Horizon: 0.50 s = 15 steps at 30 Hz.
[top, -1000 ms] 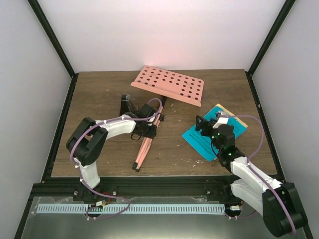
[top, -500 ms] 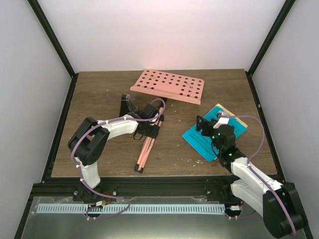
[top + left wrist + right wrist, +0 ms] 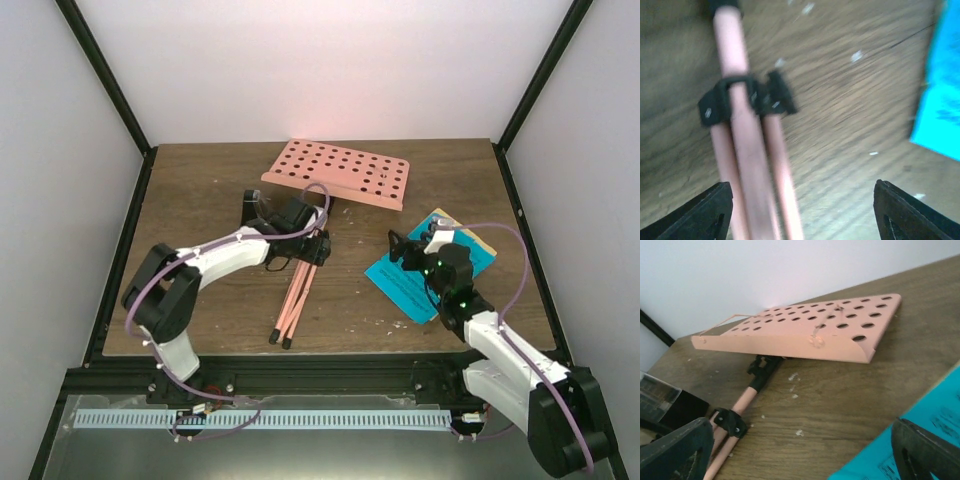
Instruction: Pack up the instrument practice props
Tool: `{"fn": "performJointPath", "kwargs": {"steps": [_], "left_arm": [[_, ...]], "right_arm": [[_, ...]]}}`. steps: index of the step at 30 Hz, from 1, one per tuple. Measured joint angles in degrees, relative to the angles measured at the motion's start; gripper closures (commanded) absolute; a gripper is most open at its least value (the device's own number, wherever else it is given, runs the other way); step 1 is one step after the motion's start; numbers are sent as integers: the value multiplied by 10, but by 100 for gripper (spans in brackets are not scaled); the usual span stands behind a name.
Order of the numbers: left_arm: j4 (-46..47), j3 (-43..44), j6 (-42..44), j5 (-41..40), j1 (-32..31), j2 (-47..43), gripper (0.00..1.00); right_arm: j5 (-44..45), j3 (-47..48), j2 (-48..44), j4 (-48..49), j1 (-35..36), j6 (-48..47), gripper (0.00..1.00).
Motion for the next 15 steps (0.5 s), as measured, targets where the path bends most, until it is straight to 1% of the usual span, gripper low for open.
{"fn": "performJointPath", "kwargs": {"steps": [1,4,7,9,12,14,15], "left_arm": [[-1,3,3,14,0,-14,18],[-4,37,17,57,0,-61,14],[-5,97,29,101,9,-100,14],[-7,134,35,129,28,-120,14],[-7,162,39,162,96,-151,14],[-10,160,36,179,169,-173,14],[-10,152,31,189,221,-185,13]], "right_arm": [[-6,12,3,-10,0,-7,0],[-33,86,25,-51,-1,-40,0],[-70,180,55,-88,-12,-70,0],[-96,230,73,-108,-32,-82,0],[-148,297,102,-137,-101,-93,0],[-172,306,108,-148,-159,-94,0],[-189,301,108,-158,-206,-92,0]]}}
